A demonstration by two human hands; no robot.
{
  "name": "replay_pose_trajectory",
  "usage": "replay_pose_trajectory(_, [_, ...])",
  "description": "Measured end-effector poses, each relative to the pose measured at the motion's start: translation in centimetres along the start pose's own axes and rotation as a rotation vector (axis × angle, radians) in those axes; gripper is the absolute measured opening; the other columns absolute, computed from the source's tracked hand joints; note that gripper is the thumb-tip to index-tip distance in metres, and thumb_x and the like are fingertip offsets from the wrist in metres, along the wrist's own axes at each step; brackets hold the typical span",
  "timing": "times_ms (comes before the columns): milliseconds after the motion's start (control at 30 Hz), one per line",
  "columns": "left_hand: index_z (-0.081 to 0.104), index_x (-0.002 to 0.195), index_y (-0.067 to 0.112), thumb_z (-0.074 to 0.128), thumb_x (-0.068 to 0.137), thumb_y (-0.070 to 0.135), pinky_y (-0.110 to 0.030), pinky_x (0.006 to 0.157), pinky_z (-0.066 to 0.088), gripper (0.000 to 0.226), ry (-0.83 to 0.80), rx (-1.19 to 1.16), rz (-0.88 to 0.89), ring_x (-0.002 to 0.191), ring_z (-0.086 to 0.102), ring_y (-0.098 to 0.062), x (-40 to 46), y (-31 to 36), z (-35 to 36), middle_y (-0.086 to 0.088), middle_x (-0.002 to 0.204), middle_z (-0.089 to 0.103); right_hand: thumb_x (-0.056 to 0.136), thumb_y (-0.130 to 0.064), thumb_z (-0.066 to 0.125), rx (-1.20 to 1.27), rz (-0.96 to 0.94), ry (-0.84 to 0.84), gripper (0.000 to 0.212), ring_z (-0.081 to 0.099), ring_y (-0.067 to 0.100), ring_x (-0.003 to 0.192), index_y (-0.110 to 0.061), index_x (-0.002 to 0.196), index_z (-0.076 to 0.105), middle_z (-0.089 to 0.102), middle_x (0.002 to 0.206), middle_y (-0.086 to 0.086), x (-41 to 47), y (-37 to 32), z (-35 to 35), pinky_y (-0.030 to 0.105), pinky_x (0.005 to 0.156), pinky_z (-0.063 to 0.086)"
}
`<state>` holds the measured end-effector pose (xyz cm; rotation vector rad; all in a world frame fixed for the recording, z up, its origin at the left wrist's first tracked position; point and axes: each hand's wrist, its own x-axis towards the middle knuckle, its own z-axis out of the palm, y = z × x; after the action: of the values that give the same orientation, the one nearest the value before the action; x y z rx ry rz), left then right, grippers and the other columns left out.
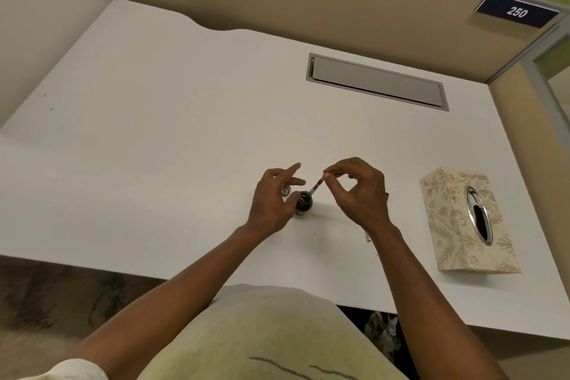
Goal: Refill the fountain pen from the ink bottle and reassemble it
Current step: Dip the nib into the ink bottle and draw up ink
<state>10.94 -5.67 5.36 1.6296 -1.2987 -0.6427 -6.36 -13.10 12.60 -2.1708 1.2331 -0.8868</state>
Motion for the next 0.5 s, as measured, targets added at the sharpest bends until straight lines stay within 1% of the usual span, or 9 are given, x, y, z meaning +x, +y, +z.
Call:
replay_pose_trajectory(100, [0.055,0.142,0.020,0.067,0.084,0.001,-0.002,0.086,0.035,0.063,-0.003,0.013,0.002,0.113,0.050,-0.008,-0.1,0.4,0.0,0.013,0.108,0.076,0.084,-0.011,0.078,0.021,0.011,0.021,0.005,0.069,0.005,0.079,-0.016,0.084,0.078,0.074,0.088,-0.004,-0.3,0.0,0.0,0.007,0.073,0.041])
replay_pose_trajectory(200, [0.055,0.142,0.023,0.070,0.084,0.005,-0.007,0.086,0.039,0.062,-0.016,0.022,0.001,0.116,0.050,-0.009,-0.1,0.8,0.3,0.023,0.106,0.072,0.084,-0.010,0.078,0.038,0.021,0.038,0.005,0.068,0.005,0.080,-0.015,0.085,0.078,0.075,0.088,-0.003,-0.6,-0.1,0.0,0.005,0.072,0.040])
replay_pose_trajectory(267, [0.056,0.142,0.023,0.071,0.085,0.009,-0.019,0.088,0.045,0.061,-0.026,0.035,0.010,0.118,0.050,-0.013,-0.1,1.2,0.6,0.025,0.105,0.070,0.084,-0.010,0.078,0.047,0.020,0.047,0.005,0.068,0.003,0.080,-0.015,0.085,0.078,0.075,0.087,-0.003,-0.7,-0.1,-0.1,0.006,0.072,0.040])
replay_pose_trajectory(333, [0.057,0.142,0.021,0.070,0.085,0.012,-0.031,0.089,0.049,0.059,-0.032,0.046,0.022,0.119,0.050,-0.015,-0.1,1.5,1.0,0.020,0.107,0.073,0.085,-0.012,0.078,0.058,0.035,0.051,0.005,0.069,0.002,0.080,-0.017,0.085,0.078,0.074,0.088,-0.006,-0.8,-0.2,-0.3,0.011,0.072,0.043])
replay_pose_trajectory(367, [0.057,0.141,0.021,0.071,0.085,0.013,-0.033,0.089,0.050,0.059,-0.036,0.050,0.021,0.119,0.050,-0.015,-0.1,1.7,1.2,0.018,0.107,0.074,0.086,-0.014,0.077,0.071,0.053,0.053,0.004,0.069,0.003,0.080,-0.018,0.085,0.078,0.075,0.088,-0.007,-0.8,-0.2,-0.4,0.014,0.072,0.045])
replay_pose_trajectory(400, [0.058,0.141,0.020,0.072,0.085,0.013,-0.032,0.088,0.050,0.058,-0.037,0.054,0.020,0.119,0.049,-0.016,-0.1,1.9,1.3,0.016,0.107,0.075,0.086,-0.015,0.077,0.086,0.071,0.056,0.003,0.070,0.003,0.081,-0.018,0.086,0.078,0.075,0.089,-0.008,-0.9,-0.1,-0.5,0.017,0.072,0.047])
replay_pose_trajectory(433, [0.058,0.141,0.020,0.072,0.085,0.013,-0.027,0.086,0.050,0.057,-0.032,0.053,0.019,0.120,0.049,-0.016,0.0,2.1,1.5,0.015,0.107,0.075,0.086,-0.015,0.077,0.099,0.085,0.060,0.002,0.070,0.003,0.081,-0.018,0.086,0.078,0.075,0.090,-0.008,-0.9,-0.1,-0.7,0.020,0.073,0.048])
replay_pose_trajectory(500, [0.059,0.140,0.018,0.072,0.086,0.012,-0.008,0.078,0.043,0.056,-0.010,0.043,0.021,0.120,0.049,-0.017,0.0,2.5,1.8,0.010,0.105,0.076,0.087,-0.017,0.076,0.113,0.100,0.066,0.002,0.070,0.003,0.082,-0.017,0.087,0.078,0.075,0.091,-0.009,-0.8,-0.2,-0.9,0.023,0.072,0.050])
